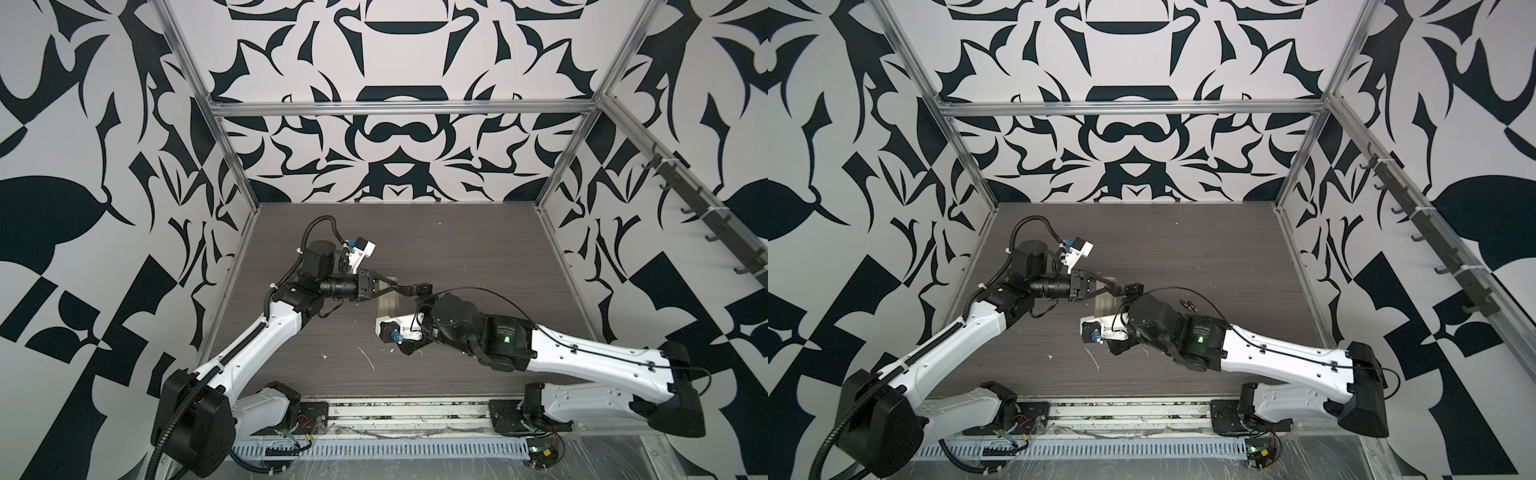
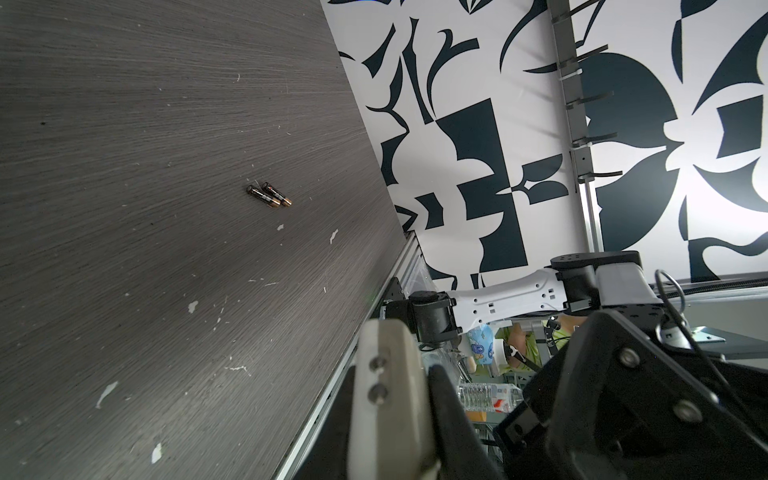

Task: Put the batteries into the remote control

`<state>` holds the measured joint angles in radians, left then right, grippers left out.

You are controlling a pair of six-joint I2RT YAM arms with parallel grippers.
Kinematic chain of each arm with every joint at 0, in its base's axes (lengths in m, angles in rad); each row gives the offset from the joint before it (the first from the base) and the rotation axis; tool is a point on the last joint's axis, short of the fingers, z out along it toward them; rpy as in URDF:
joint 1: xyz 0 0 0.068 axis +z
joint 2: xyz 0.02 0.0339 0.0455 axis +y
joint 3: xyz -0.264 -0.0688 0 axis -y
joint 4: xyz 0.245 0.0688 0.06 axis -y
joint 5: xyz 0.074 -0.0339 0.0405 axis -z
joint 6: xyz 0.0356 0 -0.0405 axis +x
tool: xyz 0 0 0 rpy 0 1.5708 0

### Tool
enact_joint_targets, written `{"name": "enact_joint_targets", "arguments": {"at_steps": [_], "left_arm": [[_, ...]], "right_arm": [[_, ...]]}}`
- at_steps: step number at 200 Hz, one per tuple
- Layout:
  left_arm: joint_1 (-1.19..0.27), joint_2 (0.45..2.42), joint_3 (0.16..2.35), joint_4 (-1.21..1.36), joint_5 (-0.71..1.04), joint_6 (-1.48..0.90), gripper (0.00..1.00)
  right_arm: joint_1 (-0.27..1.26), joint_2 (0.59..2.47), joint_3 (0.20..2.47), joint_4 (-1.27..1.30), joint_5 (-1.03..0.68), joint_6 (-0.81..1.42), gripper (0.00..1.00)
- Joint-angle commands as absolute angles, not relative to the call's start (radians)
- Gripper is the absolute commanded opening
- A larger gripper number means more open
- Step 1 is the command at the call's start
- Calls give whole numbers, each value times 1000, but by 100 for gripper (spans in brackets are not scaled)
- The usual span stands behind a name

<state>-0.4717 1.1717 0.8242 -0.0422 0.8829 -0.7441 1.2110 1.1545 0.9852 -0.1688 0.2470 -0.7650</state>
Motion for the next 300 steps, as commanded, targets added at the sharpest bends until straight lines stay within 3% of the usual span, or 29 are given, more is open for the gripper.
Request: {"name": "enact_joint_targets", "arguments": {"at_steps": [1, 300], "left_arm": [[-481, 1152, 839, -87, 933, -739, 0], [-480, 1143, 847, -87, 927, -751, 0]], "right_arm": [[1204, 1114, 992, -101, 328, -782, 98], [1217, 1103, 986, -115, 287, -779, 100]]}}
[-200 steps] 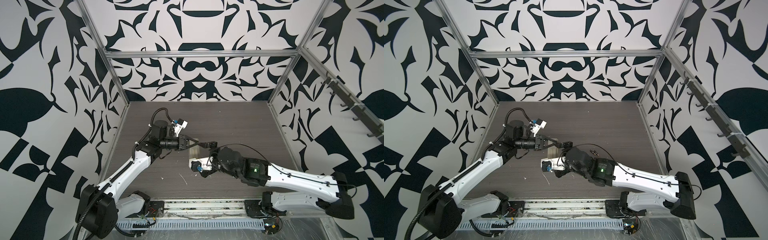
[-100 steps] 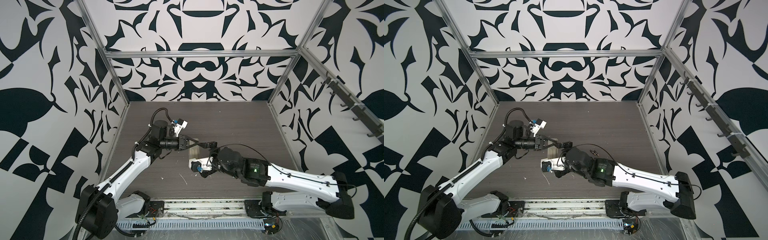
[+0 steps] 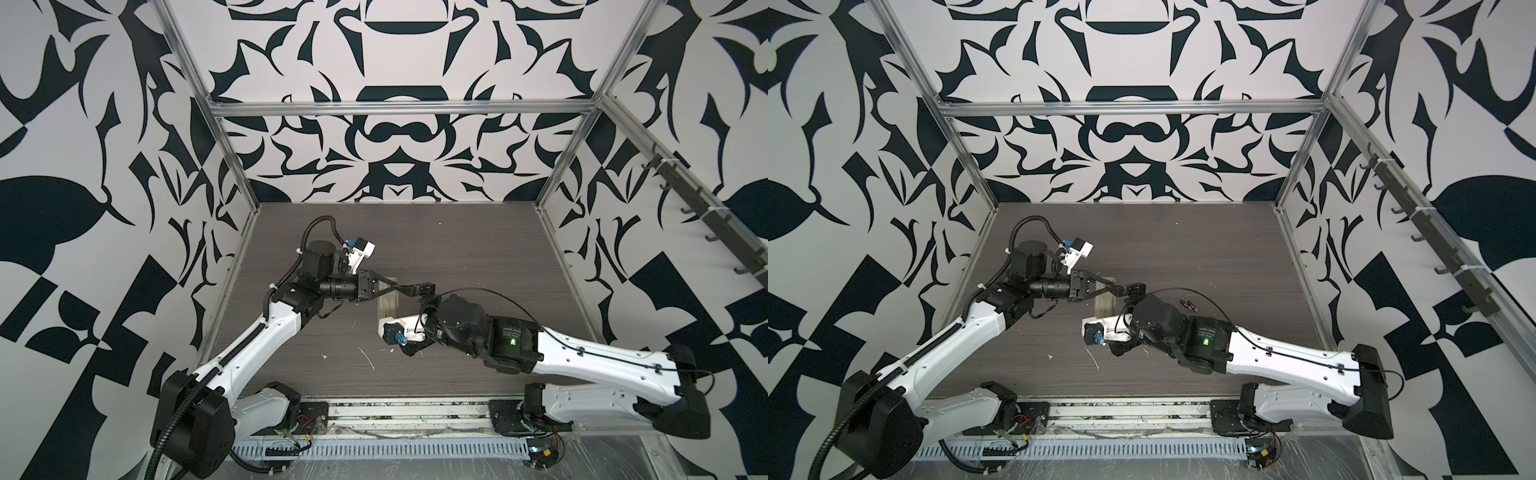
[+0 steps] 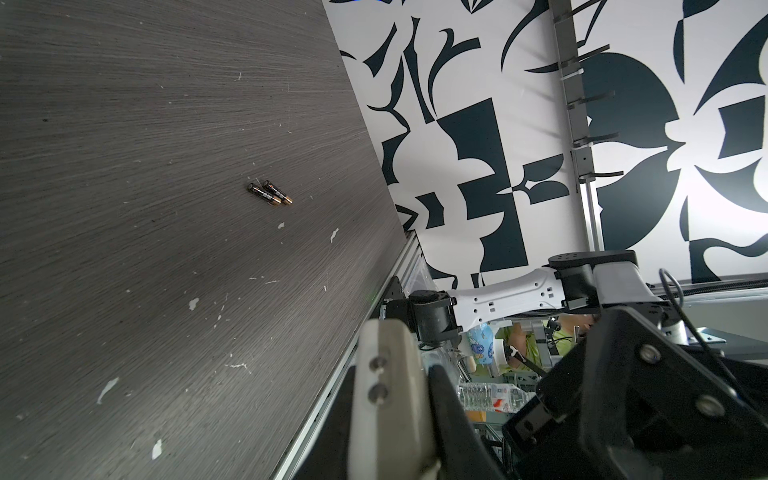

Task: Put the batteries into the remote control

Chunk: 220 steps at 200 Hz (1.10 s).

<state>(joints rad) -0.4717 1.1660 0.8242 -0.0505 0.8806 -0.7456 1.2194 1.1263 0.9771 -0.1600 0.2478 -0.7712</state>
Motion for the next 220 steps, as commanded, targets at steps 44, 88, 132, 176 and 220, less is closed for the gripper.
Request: {"name": "enact_joint_targets", "arguments": {"at_steps": [44, 88, 132, 176, 220], "left_arm": [[-480, 1144, 850, -88, 929, -751, 0], [-480, 1149, 853, -88, 931, -752, 0], [-481, 1146, 855, -88, 930, -753, 0], [-481, 1143, 844, -82, 928, -752, 0], [-479, 1141, 844, -81, 927, -753, 0]], "right_arm": [[1217, 1111, 988, -118, 281, -780, 100], [1217, 1111, 988, -121, 275, -779, 100], [1216, 1117, 988, -126, 271, -774, 99], [1217, 1118, 987, -135, 255, -772, 99], [1219, 1124, 992, -151, 235, -765, 99]]}}
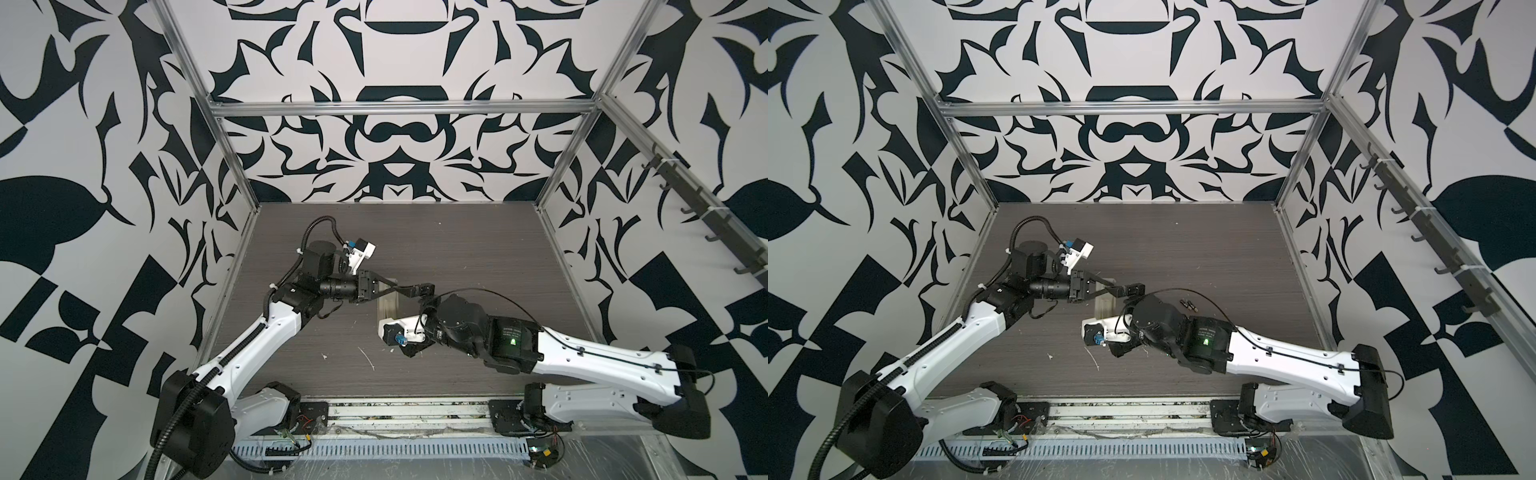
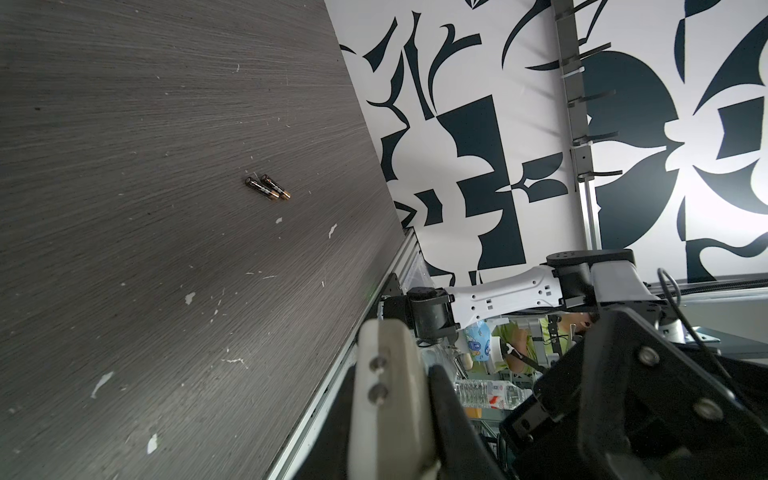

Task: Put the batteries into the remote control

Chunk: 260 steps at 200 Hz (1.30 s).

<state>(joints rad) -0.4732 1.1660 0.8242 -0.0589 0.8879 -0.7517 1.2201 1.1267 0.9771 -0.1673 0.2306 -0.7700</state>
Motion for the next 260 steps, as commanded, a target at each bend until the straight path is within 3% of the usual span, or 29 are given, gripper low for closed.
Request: {"name": "enact_joint_targets", "arguments": {"at_steps": [1, 260], "left_arm": [[-480, 1141, 844, -81, 927, -753, 0], [-465, 1142, 844, -74, 907, -758, 0]], "right_arm": [[1218, 1124, 992, -151, 235, -765, 99], [1223, 1120, 1001, -166, 227, -758, 99]]}}
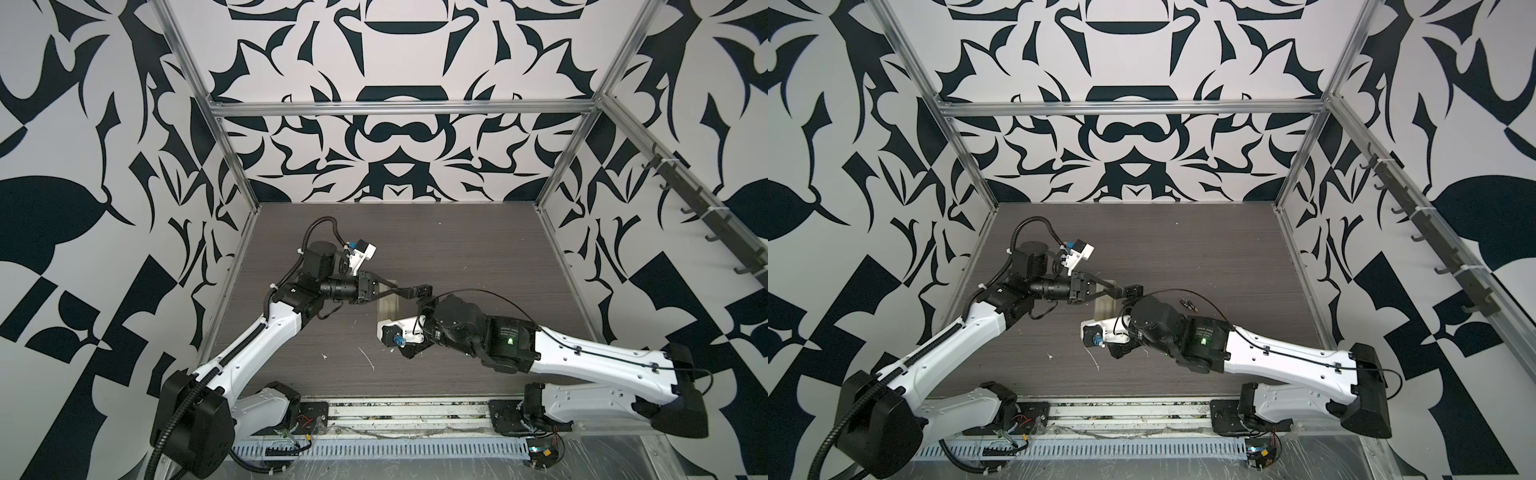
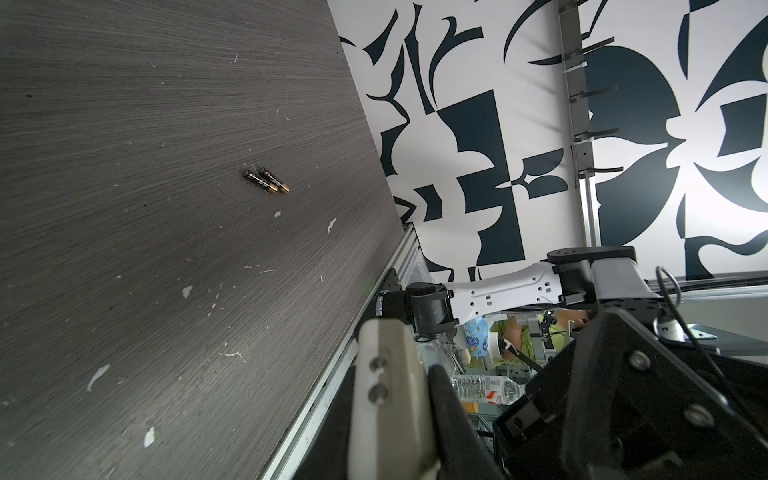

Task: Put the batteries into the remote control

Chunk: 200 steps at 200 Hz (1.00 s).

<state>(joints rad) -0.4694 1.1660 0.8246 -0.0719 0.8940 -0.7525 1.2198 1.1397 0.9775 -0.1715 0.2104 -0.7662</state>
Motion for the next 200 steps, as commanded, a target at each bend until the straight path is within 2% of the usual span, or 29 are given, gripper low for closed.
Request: {"name": "enact_joint_targets", "arguments": {"at_steps": [1, 200], "left_arm": [[-464, 1142, 844, -74, 907, -758, 0], [-448, 1128, 852, -77, 871, -750, 0]], "right_arm": [[1224, 1120, 1000, -166, 227, -758, 99], [1228, 1101, 998, -169, 205, -759, 100]]}}
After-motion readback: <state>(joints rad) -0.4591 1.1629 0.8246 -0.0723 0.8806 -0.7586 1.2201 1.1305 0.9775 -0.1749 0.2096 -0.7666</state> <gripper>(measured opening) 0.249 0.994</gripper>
